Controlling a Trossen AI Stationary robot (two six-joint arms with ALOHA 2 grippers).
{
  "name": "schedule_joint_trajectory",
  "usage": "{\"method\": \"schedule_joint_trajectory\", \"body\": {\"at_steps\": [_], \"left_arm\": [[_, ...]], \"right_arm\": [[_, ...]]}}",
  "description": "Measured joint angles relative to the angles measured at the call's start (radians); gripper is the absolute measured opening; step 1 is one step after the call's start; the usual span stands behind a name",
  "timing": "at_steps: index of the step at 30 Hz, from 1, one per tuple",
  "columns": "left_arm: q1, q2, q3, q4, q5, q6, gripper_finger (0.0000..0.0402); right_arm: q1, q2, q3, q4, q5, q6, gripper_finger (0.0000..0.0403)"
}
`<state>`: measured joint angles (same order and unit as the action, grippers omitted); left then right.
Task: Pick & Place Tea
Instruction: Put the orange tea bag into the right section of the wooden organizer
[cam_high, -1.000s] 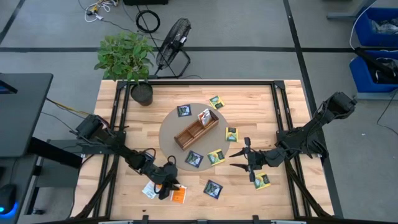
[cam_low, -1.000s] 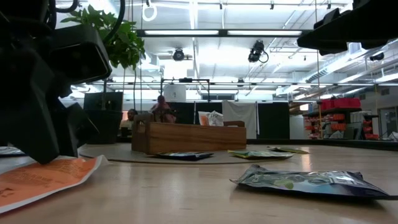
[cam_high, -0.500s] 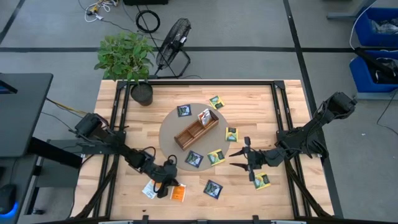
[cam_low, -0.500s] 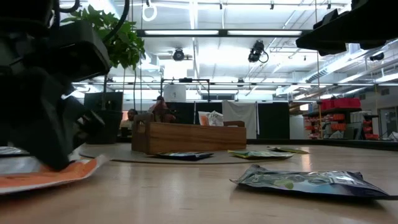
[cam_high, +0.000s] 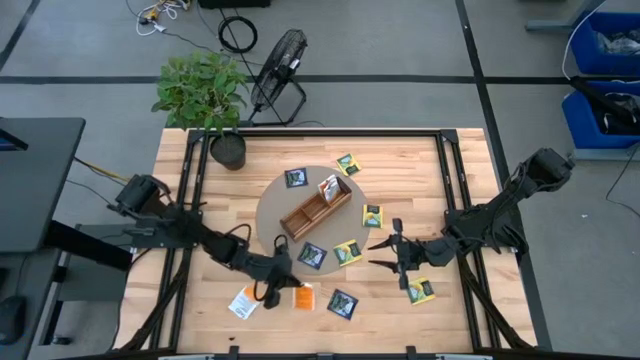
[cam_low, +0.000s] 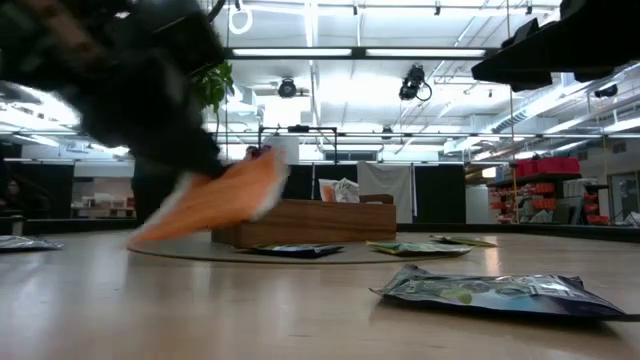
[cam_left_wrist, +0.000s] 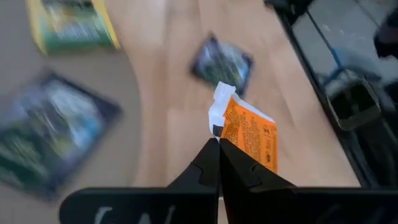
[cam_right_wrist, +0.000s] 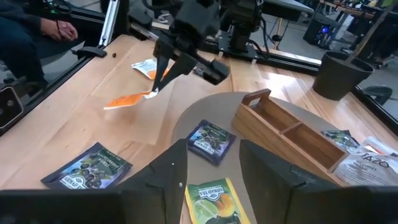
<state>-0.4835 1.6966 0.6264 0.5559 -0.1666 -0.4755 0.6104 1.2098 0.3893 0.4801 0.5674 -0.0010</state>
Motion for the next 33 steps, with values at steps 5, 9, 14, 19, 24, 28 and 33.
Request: {"method": "schedule_joint_trajectory", "body": {"at_steps": [5, 9, 14, 19, 24, 28, 33], "left_arm": [[0.061, -0.001, 0.072, -0.032, -0.031, 0.143, 0.0003], [0.114, -0.001, 0.136, -0.075, -0.039, 0.199, 0.0003], [0.159, -0.001, 0.209, -0.149, -0.056, 0.286, 0.0003], [0.19, -0.001, 0.249, -0.166, -0.076, 0.339, 0.0003], [0.232, -0.001, 0.264, -0.166, -0.104, 0.364, 0.0003], [0.272, -0.001, 0.265, -0.166, -0.108, 0.367, 0.0003], [0.299, -0.001, 0.265, -0.144, -0.109, 0.391, 0.0003]], "right_arm": [[-0.036, 0.0, 0.0, 0.001, 0.0, 0.006, 0.0155], [-0.07, 0.0, 0.0, 0.002, -0.005, 0.053, 0.0155], [-0.119, 0.0, 0.0, 0.003, -0.066, 0.102, 0.0155], [-0.175, 0.0, 0.008, 0.01, -0.134, 0.164, 0.0155], [-0.222, 0.0, 0.008, 0.017, -0.213, 0.186, 0.0155], [-0.252, 0.0, 0.008, 0.042, -0.275, 0.202, 0.0155], [-0.288, 0.0, 0.008, 0.046, -0.273, 0.202, 0.0155]]}}
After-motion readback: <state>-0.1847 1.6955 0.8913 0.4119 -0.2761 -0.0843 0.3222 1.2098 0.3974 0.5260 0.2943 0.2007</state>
